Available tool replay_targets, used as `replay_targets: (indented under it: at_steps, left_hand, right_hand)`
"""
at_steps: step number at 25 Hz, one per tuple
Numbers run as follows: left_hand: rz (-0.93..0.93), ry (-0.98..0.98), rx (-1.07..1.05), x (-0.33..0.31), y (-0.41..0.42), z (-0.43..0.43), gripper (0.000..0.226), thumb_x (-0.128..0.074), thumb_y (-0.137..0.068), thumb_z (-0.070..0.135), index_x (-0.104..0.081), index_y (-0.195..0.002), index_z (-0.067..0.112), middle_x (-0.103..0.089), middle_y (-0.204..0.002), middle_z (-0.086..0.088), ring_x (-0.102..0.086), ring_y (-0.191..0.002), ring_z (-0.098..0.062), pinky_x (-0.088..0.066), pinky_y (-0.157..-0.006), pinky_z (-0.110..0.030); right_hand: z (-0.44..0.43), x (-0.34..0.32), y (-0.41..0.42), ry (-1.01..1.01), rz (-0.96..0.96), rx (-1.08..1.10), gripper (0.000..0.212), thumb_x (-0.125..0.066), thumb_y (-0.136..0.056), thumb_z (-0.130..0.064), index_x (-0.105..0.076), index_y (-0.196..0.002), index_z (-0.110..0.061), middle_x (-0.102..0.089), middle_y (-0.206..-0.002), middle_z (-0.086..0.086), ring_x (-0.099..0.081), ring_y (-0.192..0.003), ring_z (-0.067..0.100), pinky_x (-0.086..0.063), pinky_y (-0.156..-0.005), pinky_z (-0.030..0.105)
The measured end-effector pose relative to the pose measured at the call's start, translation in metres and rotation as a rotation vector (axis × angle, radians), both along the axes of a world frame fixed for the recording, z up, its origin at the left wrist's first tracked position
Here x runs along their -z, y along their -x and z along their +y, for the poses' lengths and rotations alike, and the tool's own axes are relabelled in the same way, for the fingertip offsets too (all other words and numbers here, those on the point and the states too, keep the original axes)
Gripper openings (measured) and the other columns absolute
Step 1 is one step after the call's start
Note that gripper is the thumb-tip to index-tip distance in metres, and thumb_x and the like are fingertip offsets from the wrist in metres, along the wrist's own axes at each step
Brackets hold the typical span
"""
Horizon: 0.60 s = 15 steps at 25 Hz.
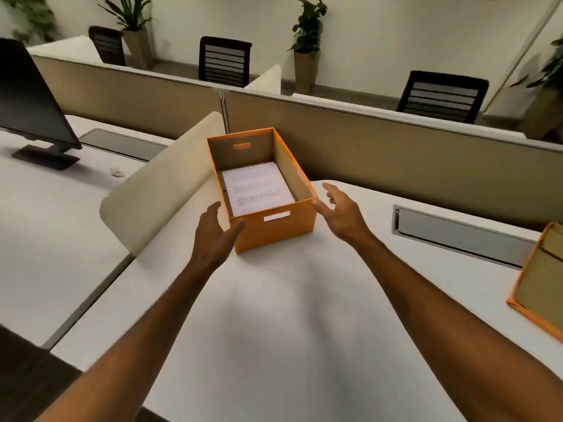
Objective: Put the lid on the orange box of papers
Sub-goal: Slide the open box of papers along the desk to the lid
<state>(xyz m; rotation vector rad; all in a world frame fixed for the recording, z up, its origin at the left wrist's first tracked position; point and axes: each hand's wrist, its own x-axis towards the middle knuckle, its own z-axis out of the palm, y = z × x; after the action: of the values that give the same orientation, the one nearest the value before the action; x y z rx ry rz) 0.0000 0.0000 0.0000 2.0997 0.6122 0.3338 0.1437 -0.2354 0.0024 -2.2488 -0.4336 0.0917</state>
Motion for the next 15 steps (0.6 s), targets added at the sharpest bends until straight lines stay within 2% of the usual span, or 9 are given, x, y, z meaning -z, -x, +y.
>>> replay_targets:
  at_steps: [2,6,8,9,10,11,12,13,15]
  left_hand:
    - [0.046,0.079,-0.028,0.013,-0.019,0.012,0.078,-0.066,-0.087,0.041,-0.029,-0.150,0.014,-0.037,-0.154,-0.013,-0.039,-0.138,-0.029,-0.037,-0.109,-0.045]
    - [0.146,0.263,-0.072,0.038,-0.050,0.032,0.080,-0.058,-0.090,0.048,-0.021,-0.154,0.017,-0.030,-0.158,-0.011,-0.033,-0.143,-0.028,-0.033,-0.113,-0.044]
    - [0.182,0.321,-0.073,0.047,-0.065,0.043,0.075,-0.049,-0.094,0.050,-0.021,-0.154,0.015,-0.030,-0.159,-0.008,-0.031,-0.144,-0.026,-0.030,-0.114,-0.041]
    - [0.177,0.375,-0.066,0.054,-0.071,0.048,0.065,-0.048,-0.095,0.048,-0.032,-0.149,0.016,-0.038,-0.154,-0.006,-0.037,-0.140,-0.025,-0.032,-0.112,-0.040]
    - [0.174,0.424,-0.063,0.059,-0.075,0.051,0.047,-0.047,-0.095,0.044,-0.050,-0.135,0.020,-0.052,-0.141,-0.002,-0.047,-0.129,-0.024,-0.038,-0.106,-0.038]
    - [0.161,0.458,-0.056,0.063,-0.079,0.054,0.025,-0.048,-0.095,0.039,-0.060,-0.112,0.026,-0.062,-0.122,0.002,-0.056,-0.112,-0.021,-0.044,-0.095,-0.035]
    - [0.139,0.484,-0.043,0.063,-0.081,0.055,0.016,-0.048,-0.094,0.034,-0.062,-0.098,0.026,-0.066,-0.109,0.004,-0.060,-0.098,-0.018,-0.047,-0.086,-0.032]
    - [0.113,0.517,-0.035,0.064,-0.082,0.057,0.017,-0.049,-0.092,0.029,-0.064,-0.096,0.023,-0.070,-0.107,0.005,-0.063,-0.091,-0.016,-0.049,-0.081,-0.030]
    - [0.072,0.583,-0.030,0.063,-0.083,0.060,0.025,-0.052,-0.089,0.023,-0.068,-0.106,0.016,-0.074,-0.109,0.004,-0.067,-0.091,-0.017,-0.053,-0.078,-0.030]
  right_hand:
    - [0.012,0.013,-0.019,-0.048,0.129,0.108,0.058,-0.053,-0.096,-0.043,-0.040,-0.145,-0.016,-0.049,-0.145,0.016,-0.050,-0.129,0.031,-0.041,-0.094,0.034]
    - [0.027,0.034,-0.055,-0.077,0.299,0.219,0.054,-0.048,-0.098,-0.045,-0.043,-0.142,-0.015,-0.051,-0.143,0.011,-0.050,-0.128,0.029,-0.043,-0.100,0.040]
    - [0.035,0.042,-0.068,-0.153,0.366,0.227,0.047,-0.046,-0.099,-0.043,-0.051,-0.137,-0.016,-0.057,-0.130,0.005,-0.052,-0.117,0.025,-0.043,-0.093,0.035]
    - [0.039,0.048,-0.074,-0.189,0.402,0.223,0.041,-0.045,-0.099,-0.041,-0.056,-0.131,-0.017,-0.060,-0.119,0.001,-0.054,-0.108,0.022,-0.044,-0.086,0.031]
    - [0.041,0.052,-0.077,-0.212,0.439,0.229,0.036,-0.045,-0.099,-0.040,-0.060,-0.123,-0.018,-0.062,-0.107,-0.003,-0.055,-0.100,0.018,-0.044,-0.080,0.028]
    - [0.044,0.055,-0.080,-0.239,0.465,0.239,0.032,-0.044,-0.099,-0.040,-0.062,-0.115,-0.019,-0.063,-0.098,-0.006,-0.056,-0.093,0.015,-0.044,-0.075,0.027]
    - [0.047,0.056,-0.082,-0.258,0.488,0.250,0.031,-0.044,-0.099,-0.041,-0.063,-0.111,-0.019,-0.062,-0.093,-0.006,-0.056,-0.089,0.013,-0.046,-0.073,0.029]
    - [0.048,0.058,-0.085,-0.283,0.514,0.252,0.033,-0.043,-0.100,-0.042,-0.063,-0.110,-0.018,-0.062,-0.092,-0.004,-0.057,-0.089,0.013,-0.048,-0.076,0.032]
    - [0.048,0.060,-0.087,-0.352,0.561,0.257,0.035,-0.044,-0.100,-0.042,-0.063,-0.114,-0.015,-0.061,-0.092,-0.001,-0.058,-0.090,0.017,-0.050,-0.081,0.039]
